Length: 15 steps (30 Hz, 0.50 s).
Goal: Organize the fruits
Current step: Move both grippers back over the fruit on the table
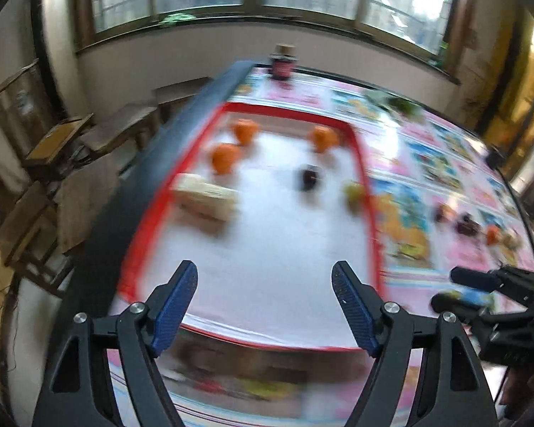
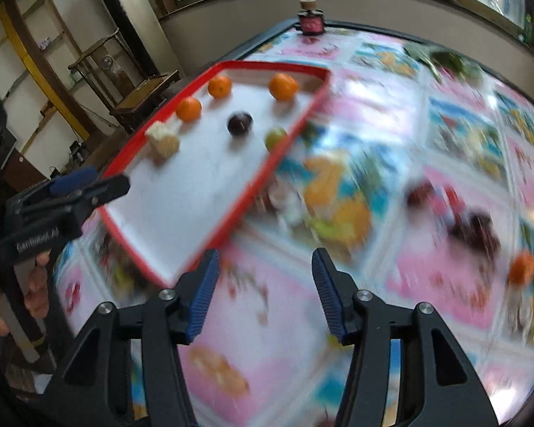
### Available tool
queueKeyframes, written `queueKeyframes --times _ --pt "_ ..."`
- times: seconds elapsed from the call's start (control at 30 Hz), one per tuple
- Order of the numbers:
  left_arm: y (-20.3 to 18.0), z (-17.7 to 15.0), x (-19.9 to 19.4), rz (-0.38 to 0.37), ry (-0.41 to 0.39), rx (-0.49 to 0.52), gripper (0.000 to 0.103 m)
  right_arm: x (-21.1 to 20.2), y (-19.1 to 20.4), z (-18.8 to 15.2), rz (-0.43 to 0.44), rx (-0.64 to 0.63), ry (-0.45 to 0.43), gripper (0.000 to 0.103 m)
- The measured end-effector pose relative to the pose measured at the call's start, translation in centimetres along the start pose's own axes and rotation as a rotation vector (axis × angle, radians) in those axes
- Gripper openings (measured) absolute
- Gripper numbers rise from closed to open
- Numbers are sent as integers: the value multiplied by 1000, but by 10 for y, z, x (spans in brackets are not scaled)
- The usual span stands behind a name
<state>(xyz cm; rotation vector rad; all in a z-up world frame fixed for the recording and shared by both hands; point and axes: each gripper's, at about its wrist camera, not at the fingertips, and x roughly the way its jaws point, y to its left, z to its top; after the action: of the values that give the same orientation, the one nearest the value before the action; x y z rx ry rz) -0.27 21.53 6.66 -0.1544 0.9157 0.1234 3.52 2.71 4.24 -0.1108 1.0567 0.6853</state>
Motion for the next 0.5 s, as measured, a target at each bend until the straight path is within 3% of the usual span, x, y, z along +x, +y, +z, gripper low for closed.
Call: queueKeyframes --times 0.3,0.5 --pt "-120 -13 18 -134 75 188 78 -54 -91 -87 -116 160 17 59" --pt "-158 -18 28 -86 73 258 78 -96 -171 -122 -210 338 -39 60"
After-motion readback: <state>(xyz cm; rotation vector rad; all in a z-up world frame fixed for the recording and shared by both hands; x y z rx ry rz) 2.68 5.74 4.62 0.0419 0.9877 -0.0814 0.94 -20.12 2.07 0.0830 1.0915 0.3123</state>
